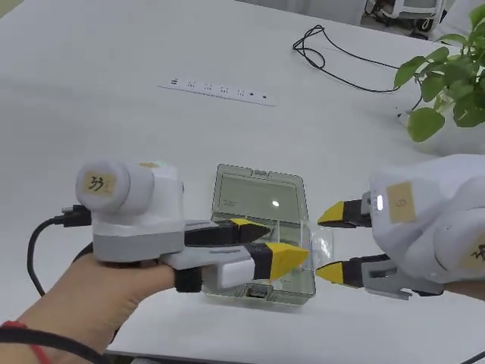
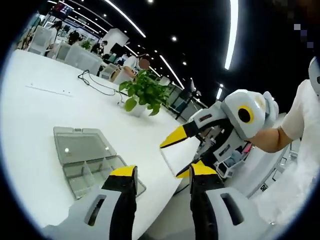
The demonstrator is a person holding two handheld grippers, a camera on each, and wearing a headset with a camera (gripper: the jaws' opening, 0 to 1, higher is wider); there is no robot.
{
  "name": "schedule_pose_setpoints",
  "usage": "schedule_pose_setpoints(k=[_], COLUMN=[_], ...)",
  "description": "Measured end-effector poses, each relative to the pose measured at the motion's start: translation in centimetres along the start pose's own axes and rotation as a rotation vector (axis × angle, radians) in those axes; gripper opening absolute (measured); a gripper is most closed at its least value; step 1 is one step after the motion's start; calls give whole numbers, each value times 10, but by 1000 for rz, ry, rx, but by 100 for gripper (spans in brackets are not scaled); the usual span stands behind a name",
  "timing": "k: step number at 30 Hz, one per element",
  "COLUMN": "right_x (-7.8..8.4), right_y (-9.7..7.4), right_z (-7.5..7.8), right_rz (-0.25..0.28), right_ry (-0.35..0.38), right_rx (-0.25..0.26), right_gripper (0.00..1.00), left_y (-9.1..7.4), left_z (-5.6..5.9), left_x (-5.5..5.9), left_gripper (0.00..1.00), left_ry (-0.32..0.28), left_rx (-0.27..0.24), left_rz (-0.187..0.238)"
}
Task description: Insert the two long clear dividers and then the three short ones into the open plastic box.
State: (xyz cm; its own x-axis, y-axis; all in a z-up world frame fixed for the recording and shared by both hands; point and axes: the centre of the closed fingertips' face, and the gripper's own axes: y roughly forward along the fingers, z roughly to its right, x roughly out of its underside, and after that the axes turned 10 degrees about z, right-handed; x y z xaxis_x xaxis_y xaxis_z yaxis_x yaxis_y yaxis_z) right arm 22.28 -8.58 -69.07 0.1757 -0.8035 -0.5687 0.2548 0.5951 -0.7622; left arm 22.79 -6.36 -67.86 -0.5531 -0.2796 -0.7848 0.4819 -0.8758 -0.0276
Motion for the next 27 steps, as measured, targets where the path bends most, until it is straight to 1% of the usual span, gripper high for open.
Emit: schedule_pose_setpoints(k=[3, 6, 11, 15, 17, 20, 22, 27], right_x=[-8, -11, -19, -20, -22, -24, -24, -23], right_y=[1, 1, 0, 0, 0, 1, 1, 1], right_z=[-1, -1, -3, -3, -3, -4, -4, -3], right_rz=[13, 13, 30, 27, 31, 28, 23, 20], right_ry=[-4, -17, -19, -29, -27, -44, -50, -56], right_rx=[5, 9, 7, 11, 11, 11, 14, 16], right_gripper=[32, 32, 32, 32, 32, 32, 32, 32], left_y=[2, 3, 4, 5, 6, 6, 6, 7], left_z=[2, 2, 5, 6, 7, 9, 11, 13], left_x=[3, 4, 3, 4, 4, 4, 5, 5], left_gripper=[34, 30, 21, 17, 15, 13, 9, 4], left_ry=[-19, -35, -39, -43, -53, -72, -76, -105], left_rx=[3, 6, 17, 18, 25, 30, 35, 39], left_rz=[-4, -2, 8, 7, 9, 10, 8, 17])
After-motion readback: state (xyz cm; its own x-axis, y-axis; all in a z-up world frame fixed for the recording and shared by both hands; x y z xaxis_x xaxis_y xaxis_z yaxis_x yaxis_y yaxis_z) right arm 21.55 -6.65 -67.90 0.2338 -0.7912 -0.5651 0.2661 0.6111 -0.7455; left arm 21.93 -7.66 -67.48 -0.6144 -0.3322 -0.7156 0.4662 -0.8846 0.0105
